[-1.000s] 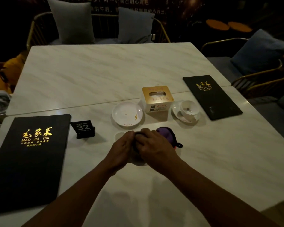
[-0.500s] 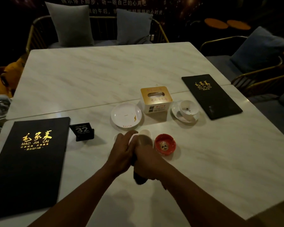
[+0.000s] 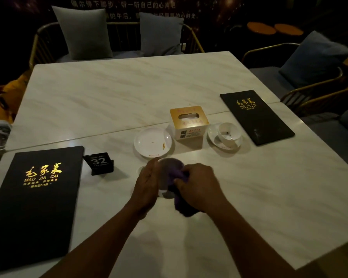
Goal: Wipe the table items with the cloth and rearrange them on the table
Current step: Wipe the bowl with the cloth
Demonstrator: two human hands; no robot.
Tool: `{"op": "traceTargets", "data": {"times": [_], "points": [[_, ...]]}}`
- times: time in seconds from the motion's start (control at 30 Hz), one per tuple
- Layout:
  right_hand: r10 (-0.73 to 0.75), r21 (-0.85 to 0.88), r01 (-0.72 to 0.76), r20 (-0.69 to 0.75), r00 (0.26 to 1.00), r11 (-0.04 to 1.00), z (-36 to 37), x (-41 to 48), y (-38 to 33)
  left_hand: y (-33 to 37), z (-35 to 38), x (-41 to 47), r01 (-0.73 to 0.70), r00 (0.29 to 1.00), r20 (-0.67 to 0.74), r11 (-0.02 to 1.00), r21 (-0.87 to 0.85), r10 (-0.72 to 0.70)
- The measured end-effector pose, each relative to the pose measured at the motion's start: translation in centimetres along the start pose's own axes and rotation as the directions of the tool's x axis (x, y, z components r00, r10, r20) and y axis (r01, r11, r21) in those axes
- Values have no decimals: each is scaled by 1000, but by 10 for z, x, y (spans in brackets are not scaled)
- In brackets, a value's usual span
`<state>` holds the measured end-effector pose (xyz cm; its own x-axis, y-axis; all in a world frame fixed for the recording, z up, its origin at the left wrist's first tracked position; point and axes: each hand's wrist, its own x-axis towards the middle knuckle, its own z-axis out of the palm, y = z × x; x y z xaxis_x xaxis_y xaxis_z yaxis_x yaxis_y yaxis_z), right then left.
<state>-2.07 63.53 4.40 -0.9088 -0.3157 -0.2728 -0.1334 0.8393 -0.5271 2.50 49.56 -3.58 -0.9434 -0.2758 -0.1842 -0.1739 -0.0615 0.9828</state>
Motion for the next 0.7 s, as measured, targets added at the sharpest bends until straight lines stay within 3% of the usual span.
{"op": "traceTargets", "data": {"times": [0.07,0.17,0.23,0.3,0.4,0.47,0.53,0.57,0.63,0.7], "points": [[51,25,-49,-50,997,998,21,5,-4,5,11,-8,-69,998,-2,997,44,69],[86,298,-24,-198,976,954,39,5,-12,3,21,-18,-71,997,-31,997,-16,70],[31,440,30,-132,991,898,47,-1,-13,0,15,-17,-40,998,-44,997,-68,37],[-134,447,106,31,990,888,43,-10,-12,0,4,-12,-51,998,-41,997,-56,49],[-353,52,352,258,899,935,29,-7,-2,12,-5,-6,-79,997,-18,997,5,79],[-368,-271,460,327,870,846,25,-2,-2,18,-4,-3,-113,993,58,986,122,106],[-447,-508,544,310,839,668,28,1,-3,20,-1,0,-122,989,105,969,215,101],[-511,-531,594,314,801,605,31,3,-1,20,-1,3,-124,988,117,958,260,96],[-580,-486,630,272,767,605,34,10,9,17,-3,9,-149,985,132,925,350,109],[-536,-480,584,250,807,655,35,13,13,15,-5,11,-191,980,129,902,387,152]]}}
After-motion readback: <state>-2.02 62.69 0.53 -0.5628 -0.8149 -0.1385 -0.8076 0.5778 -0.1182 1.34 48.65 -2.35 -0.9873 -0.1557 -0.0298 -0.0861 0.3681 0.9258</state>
